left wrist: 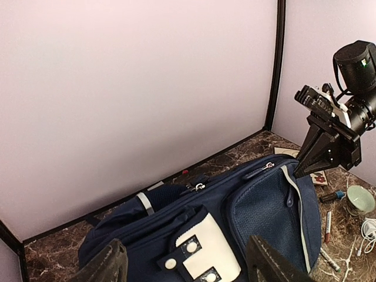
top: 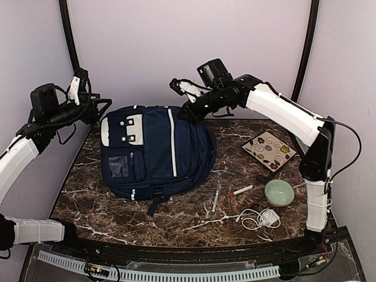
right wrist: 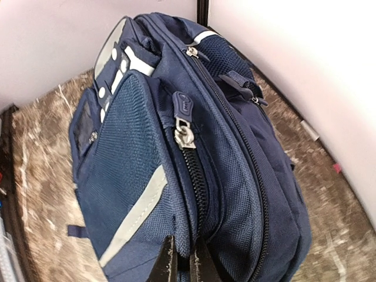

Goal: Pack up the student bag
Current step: Pick up the student bag from the center of the board, then hold the student bag, then adjust the upper front pocket of the student bag.

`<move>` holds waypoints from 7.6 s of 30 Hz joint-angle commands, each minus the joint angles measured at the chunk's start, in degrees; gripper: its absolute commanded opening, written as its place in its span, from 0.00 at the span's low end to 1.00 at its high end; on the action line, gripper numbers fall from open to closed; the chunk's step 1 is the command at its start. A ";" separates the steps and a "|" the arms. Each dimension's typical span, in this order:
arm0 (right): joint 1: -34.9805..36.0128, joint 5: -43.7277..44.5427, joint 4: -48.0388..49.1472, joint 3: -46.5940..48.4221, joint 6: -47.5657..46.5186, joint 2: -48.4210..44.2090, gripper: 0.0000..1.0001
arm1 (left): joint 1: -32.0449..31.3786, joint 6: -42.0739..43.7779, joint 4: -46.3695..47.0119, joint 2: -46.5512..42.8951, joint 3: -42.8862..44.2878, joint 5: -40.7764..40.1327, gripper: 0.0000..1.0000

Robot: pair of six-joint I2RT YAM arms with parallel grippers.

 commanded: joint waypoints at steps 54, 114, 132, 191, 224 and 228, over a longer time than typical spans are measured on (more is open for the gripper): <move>21.21 17.26 40.62 -64.26 -34.25 -40.94 0.00 | -20.77 47.54 -21.84 5.18 0.74 -10.99 0.91; 30.57 28.19 1.59 -11.49 23.27 -12.15 0.22 | -26.92 17.23 -8.17 -14.74 -16.23 -0.73 0.00; 28.88 29.35 3.27 -18.12 27.55 -15.07 0.18 | -26.94 17.79 -6.99 -15.81 -17.94 1.22 0.00; 24.01 5.38 -4.97 -8.80 19.16 -10.85 0.21 | -26.93 19.31 -6.40 -15.68 -19.57 -0.82 0.00; 20.49 -5.14 -7.17 -20.08 14.92 -19.06 0.29 | -26.94 20.10 -6.32 -14.58 -20.02 0.32 0.00; 19.67 -8.55 -0.70 -22.09 16.27 -22.26 0.31 | -26.94 20.21 -6.41 -14.21 -20.02 0.20 0.00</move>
